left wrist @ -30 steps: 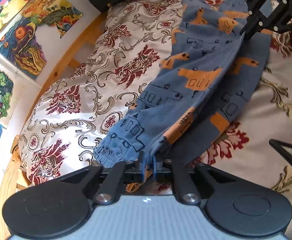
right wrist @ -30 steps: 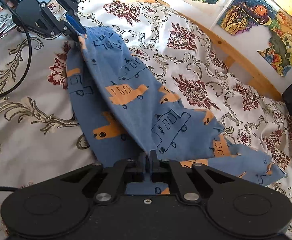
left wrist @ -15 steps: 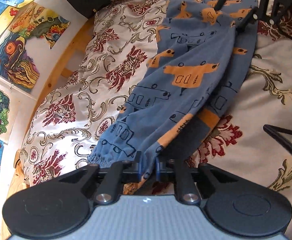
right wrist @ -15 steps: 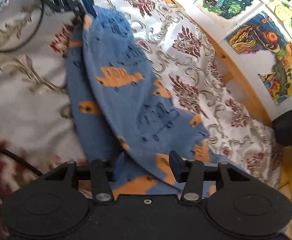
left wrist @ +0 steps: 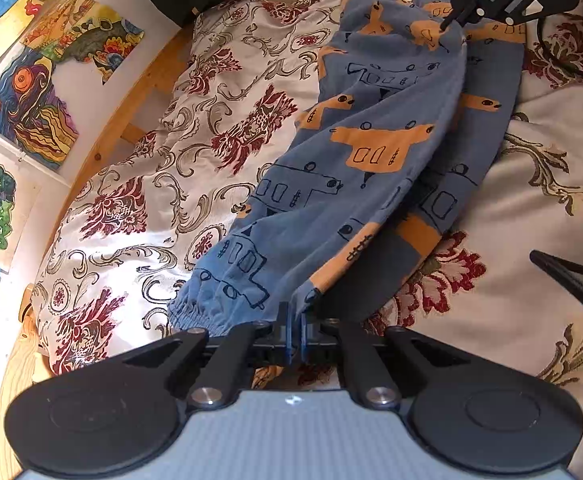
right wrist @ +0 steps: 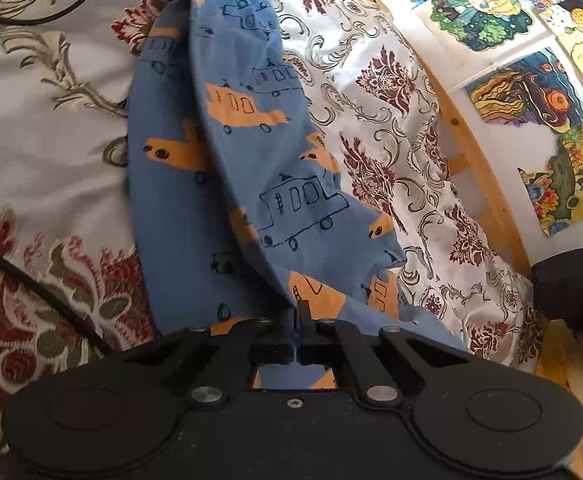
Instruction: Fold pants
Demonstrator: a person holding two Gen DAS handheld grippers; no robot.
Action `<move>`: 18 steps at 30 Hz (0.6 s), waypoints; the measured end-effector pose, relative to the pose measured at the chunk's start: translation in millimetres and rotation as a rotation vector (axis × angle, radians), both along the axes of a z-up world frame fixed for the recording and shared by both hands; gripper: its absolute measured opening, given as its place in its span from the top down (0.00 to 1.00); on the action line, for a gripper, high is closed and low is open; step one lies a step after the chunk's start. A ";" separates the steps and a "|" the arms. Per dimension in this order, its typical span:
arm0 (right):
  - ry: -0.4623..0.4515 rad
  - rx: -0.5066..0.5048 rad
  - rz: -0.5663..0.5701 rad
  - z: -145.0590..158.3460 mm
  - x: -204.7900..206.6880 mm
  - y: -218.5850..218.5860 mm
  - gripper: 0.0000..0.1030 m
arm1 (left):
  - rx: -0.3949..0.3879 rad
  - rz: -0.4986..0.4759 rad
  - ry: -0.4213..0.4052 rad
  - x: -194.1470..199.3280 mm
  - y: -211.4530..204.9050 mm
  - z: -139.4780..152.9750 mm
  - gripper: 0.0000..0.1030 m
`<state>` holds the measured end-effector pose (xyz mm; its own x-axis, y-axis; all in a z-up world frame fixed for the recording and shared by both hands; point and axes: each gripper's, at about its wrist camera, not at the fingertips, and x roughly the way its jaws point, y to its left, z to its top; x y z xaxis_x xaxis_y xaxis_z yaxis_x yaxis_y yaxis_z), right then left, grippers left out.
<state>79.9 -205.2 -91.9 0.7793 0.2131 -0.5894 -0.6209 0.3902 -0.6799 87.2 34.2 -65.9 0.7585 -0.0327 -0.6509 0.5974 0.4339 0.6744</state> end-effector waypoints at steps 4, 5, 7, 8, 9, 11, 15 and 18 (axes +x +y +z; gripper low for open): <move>-0.036 -0.050 0.020 12.7 -15.4 -5.7 1.00 | -0.002 0.000 -0.012 -0.3 -0.5 0.6 0.96; -0.042 -0.065 0.026 16.4 -20.8 -6.6 1.00 | -0.002 -0.002 -0.016 -0.2 -0.7 1.0 0.96; -0.040 -0.087 0.035 22.6 -32.5 -6.1 1.00 | -0.005 -0.007 -0.024 -0.1 -1.1 1.8 0.96; -0.033 -0.099 0.037 24.0 -37.5 -4.5 1.00 | -0.006 -0.010 -0.025 0.3 -1.3 2.2 0.96; -0.025 -0.107 0.038 23.7 -42.2 -2.1 1.00 | -0.007 -0.014 -0.025 0.6 -1.4 2.1 0.96; -0.006 -0.123 0.038 20.6 -50.0 4.4 1.00 | -0.001 -0.025 -0.024 0.9 -1.5 1.0 0.96; 0.021 -0.137 0.020 8.2 -56.9 15.1 1.00 | 0.009 -0.038 -0.004 1.0 1.5 -1.1 0.96; 0.053 -0.119 -0.003 2.8 -56.8 18.2 1.00 | 0.027 -0.047 0.011 -0.8 4.8 -3.1 0.96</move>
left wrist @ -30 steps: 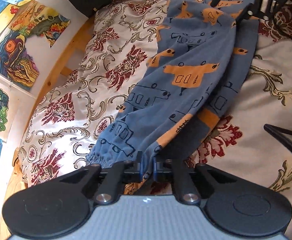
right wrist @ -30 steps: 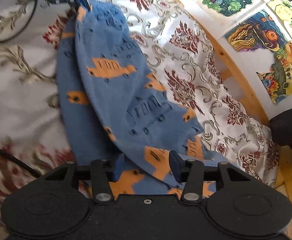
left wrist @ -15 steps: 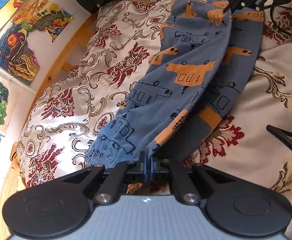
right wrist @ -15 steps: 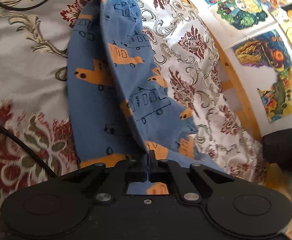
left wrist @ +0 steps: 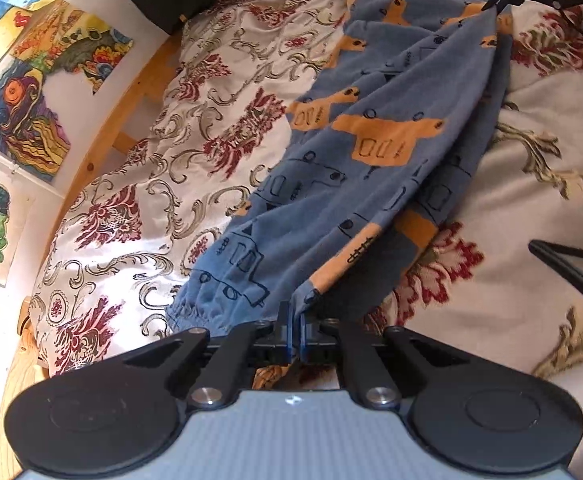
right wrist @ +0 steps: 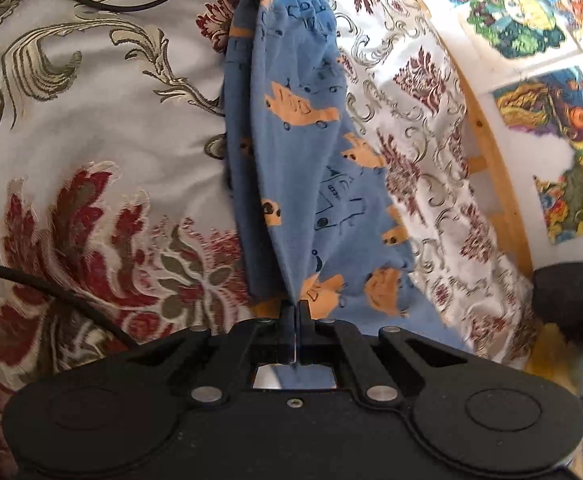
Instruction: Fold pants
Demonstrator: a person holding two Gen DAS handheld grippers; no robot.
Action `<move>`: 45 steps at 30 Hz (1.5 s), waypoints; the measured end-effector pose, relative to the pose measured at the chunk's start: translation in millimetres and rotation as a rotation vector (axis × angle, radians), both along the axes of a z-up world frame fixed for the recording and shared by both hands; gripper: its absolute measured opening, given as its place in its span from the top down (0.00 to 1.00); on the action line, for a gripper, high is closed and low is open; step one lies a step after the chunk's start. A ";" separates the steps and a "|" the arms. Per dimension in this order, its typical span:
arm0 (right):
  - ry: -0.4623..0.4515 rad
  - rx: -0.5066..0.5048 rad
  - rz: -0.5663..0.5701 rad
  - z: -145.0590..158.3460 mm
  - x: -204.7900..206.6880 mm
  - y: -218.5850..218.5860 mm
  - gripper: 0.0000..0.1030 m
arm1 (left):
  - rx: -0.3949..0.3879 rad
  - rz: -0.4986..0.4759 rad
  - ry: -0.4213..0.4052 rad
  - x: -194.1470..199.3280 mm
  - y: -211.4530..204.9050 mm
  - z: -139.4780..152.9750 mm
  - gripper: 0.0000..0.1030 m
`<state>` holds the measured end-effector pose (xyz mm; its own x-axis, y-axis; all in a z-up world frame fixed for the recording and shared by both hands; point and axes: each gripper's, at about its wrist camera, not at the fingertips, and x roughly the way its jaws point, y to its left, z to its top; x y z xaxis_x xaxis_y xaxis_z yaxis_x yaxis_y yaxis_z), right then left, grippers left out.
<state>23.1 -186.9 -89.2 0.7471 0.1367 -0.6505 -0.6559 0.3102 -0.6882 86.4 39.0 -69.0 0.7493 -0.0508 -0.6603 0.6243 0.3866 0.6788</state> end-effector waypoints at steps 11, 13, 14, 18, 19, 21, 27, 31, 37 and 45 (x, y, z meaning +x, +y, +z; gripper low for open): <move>0.011 -0.005 -0.008 -12.2 -2.0 4.8 0.97 | 0.034 0.010 0.052 2.0 -1.3 -10.8 0.95; 0.018 0.027 -0.018 -4.8 -1.8 1.3 0.76 | 0.027 0.015 0.072 2.8 -1.9 -8.4 0.93; 0.030 0.064 -0.043 2.1 0.6 -2.3 0.69 | 0.021 0.019 0.084 3.1 -1.9 -6.1 0.91; 0.099 0.214 -0.148 28.5 14.0 -20.5 0.47 | -0.029 0.054 0.150 5.3 -2.0 10.5 0.67; 0.109 0.251 -0.177 35.3 17.6 -25.9 0.40 | -0.043 0.059 0.168 4.9 -3.2 15.8 0.58; 0.120 0.324 -0.236 48.6 23.4 -37.1 0.27 | -0.070 0.071 0.186 3.0 -8.7 26.9 0.49; 0.202 0.582 -0.453 80.8 44.6 -92.4 0.01 | -0.317 0.147 0.237 1.4 -55.8 52.5 0.25; 0.314 0.743 -0.607 91.9 64.9 -148.1 0.01 | -0.497 0.145 0.270 -0.6 -113.7 51.3 0.15; 0.444 1.027 -0.829 99.2 94.4 -239.0 0.01 | -0.502 0.056 0.071 -14.4 -219.4 32.7 0.04; 0.511 1.150 -0.814 95.9 126.2 -296.7 0.01 | -0.315 0.049 -0.066 -10.5 -320.4 -8.9 0.12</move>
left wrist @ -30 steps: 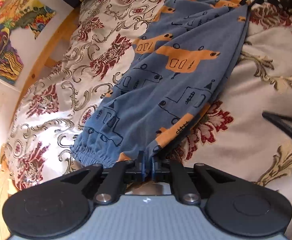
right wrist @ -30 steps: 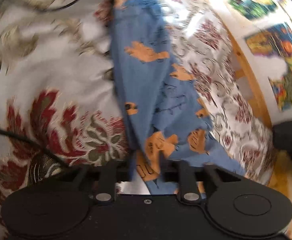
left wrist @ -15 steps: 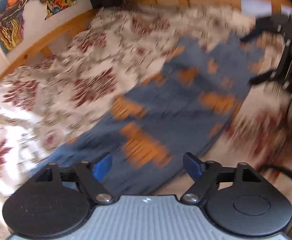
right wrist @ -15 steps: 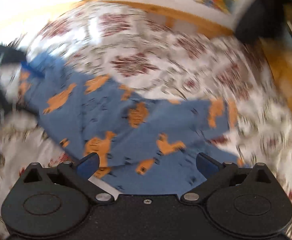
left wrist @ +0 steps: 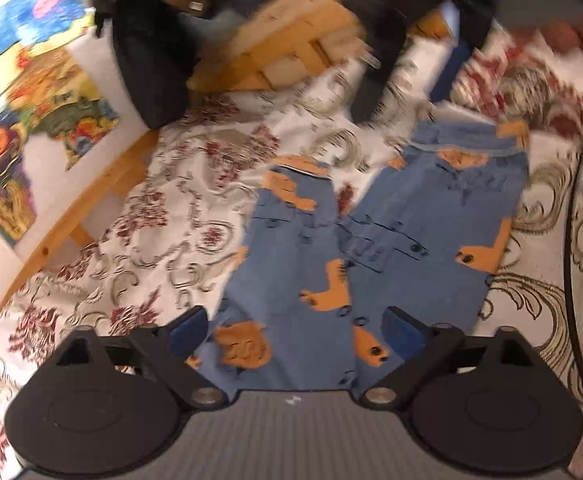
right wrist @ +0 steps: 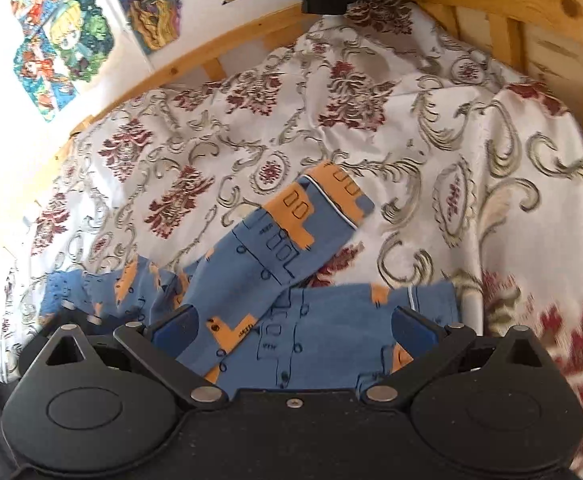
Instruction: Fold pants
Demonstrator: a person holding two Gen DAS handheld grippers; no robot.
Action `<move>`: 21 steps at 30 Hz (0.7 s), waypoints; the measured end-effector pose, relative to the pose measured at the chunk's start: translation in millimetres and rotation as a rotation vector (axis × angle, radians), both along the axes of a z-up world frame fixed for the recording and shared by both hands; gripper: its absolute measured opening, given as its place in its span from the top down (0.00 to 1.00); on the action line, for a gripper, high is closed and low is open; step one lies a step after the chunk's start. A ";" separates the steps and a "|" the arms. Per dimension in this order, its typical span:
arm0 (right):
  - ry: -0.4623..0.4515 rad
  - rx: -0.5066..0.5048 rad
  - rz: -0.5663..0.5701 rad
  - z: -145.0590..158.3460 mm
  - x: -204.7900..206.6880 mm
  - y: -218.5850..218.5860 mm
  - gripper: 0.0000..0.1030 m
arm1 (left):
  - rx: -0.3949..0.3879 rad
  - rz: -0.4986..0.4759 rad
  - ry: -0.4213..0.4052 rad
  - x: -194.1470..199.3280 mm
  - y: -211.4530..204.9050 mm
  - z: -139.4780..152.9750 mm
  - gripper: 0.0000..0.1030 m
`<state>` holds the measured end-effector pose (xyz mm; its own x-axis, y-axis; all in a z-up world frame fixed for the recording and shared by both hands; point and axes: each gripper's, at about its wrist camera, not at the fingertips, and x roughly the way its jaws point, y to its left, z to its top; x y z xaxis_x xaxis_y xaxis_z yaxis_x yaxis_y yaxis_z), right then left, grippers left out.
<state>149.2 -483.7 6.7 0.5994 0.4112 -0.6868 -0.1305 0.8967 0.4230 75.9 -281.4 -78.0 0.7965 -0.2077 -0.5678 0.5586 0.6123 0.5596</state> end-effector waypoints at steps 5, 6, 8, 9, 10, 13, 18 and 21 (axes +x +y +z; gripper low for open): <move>0.014 0.053 0.050 -15.5 25.8 -4.6 0.01 | 0.095 0.009 0.093 15.8 -20.6 -24.6 0.49; 0.022 0.058 0.049 -19.8 30.8 -5.8 0.01 | 0.093 0.024 0.121 20.5 -21.4 -26.8 0.52; 0.025 0.082 0.047 -26.3 38.7 -8.2 0.01 | 0.087 0.037 0.154 25.7 -22.2 -28.5 0.62; 0.027 0.095 0.039 -28.9 43.1 -9.6 0.02 | 0.090 0.038 0.165 27.0 -22.1 -28.3 0.65; 0.028 0.102 0.032 -30.6 47.0 -11.1 0.03 | 0.094 0.039 0.173 28.2 -23.1 -28.4 0.69; 0.015 0.084 0.008 -33.3 62.7 -12.9 0.09 | 0.089 0.033 0.213 31.2 -24.9 -29.1 0.82; 0.010 -0.031 -0.009 -45.4 99.4 -13.8 0.22 | 0.027 0.069 0.264 39.6 -16.2 -25.7 0.94; 0.027 -0.027 -0.007 -56.4 118.3 -14.9 0.30 | -0.042 0.107 0.317 48.4 -6.7 -20.5 0.96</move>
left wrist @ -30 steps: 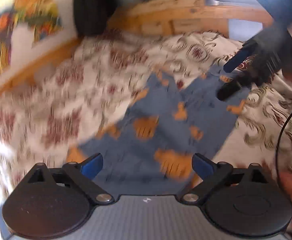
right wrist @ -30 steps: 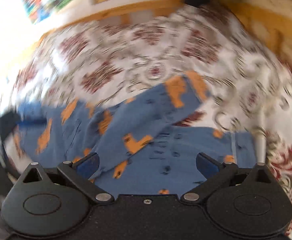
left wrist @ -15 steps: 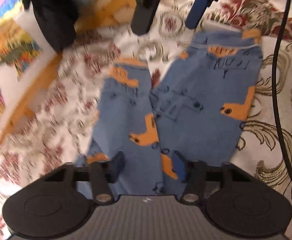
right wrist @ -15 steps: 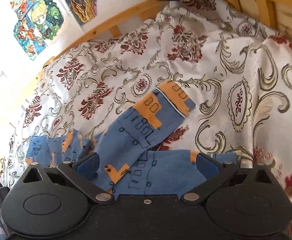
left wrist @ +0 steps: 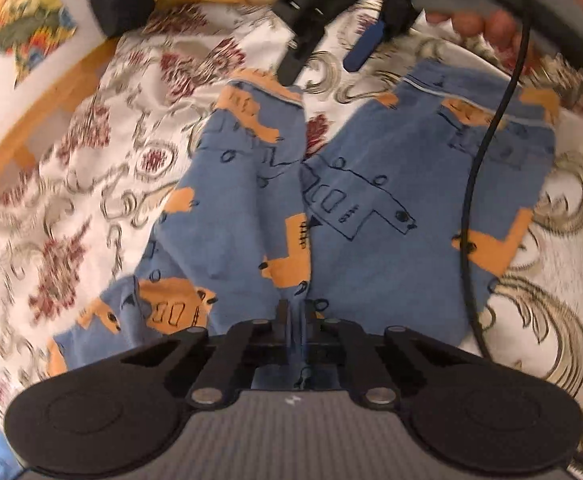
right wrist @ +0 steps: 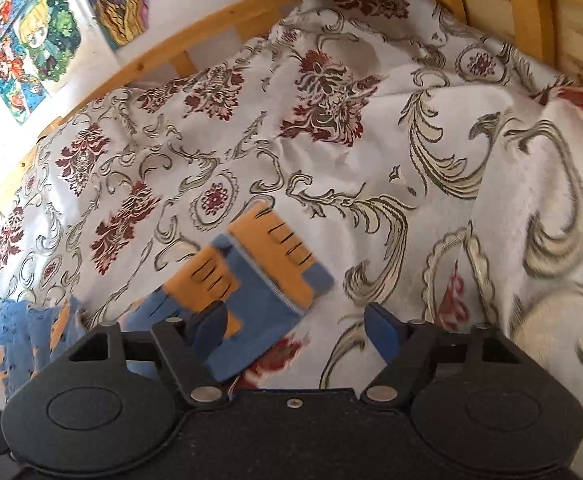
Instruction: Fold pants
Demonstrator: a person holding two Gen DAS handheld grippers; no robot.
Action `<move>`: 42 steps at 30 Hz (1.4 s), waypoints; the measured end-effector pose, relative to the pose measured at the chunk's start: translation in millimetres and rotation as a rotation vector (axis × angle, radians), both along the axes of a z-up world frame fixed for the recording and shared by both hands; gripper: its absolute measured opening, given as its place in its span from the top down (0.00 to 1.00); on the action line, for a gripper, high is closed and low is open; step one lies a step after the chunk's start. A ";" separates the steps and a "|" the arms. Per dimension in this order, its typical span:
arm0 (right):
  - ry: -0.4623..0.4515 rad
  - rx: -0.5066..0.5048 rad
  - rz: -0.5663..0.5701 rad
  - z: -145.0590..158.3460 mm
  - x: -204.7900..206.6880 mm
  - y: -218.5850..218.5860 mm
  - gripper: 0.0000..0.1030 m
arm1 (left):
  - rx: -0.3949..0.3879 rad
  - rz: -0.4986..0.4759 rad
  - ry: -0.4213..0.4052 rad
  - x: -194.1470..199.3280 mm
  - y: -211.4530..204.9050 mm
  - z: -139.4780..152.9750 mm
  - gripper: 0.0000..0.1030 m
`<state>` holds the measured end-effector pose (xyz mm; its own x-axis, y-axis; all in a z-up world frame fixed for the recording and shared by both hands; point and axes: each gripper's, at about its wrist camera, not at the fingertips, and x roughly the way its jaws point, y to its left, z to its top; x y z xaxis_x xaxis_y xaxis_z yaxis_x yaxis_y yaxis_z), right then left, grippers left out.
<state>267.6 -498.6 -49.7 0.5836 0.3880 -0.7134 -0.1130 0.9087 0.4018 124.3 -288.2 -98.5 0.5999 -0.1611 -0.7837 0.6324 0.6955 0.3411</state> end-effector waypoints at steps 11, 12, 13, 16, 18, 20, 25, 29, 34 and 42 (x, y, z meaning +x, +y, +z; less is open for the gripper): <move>0.006 0.116 0.079 -26.0 38.8 -4.6 0.67 | -0.048 0.023 0.037 4.6 6.6 6.8 0.98; 0.015 0.139 0.075 -28.5 40.1 -5.6 0.73 | -0.052 0.028 0.042 5.4 6.8 7.0 0.98; 0.028 0.170 0.071 -31.1 41.1 -7.5 0.77 | -0.055 0.031 0.045 6.6 6.8 7.4 0.98; 0.034 0.228 0.041 -34.7 38.7 -12.0 0.81 | -0.054 0.030 0.048 7.2 6.6 7.2 0.98; 0.038 0.261 0.013 -35.7 35.6 -14.4 0.82 | -0.055 0.031 0.048 7.2 6.6 7.1 0.98; 0.041 0.273 -0.011 -33.6 31.4 -15.5 0.80 | -0.064 0.038 0.051 8.2 7.2 8.0 0.98; 0.051 0.298 -0.065 -31.7 26.4 -20.1 0.74 | -0.082 0.054 0.061 11.1 9.8 10.0 0.98; 0.077 0.360 -0.120 -35.3 25.1 -26.9 0.69 | -0.081 0.053 0.059 10.9 10.5 9.8 0.98; 0.116 0.345 -0.149 -33.2 21.2 -30.3 0.68 | -0.081 0.056 0.059 10.4 10.5 9.2 0.98; 0.161 0.355 -0.197 -36.8 14.3 -27.1 0.79 | -0.082 0.057 0.059 10.8 10.5 9.5 0.98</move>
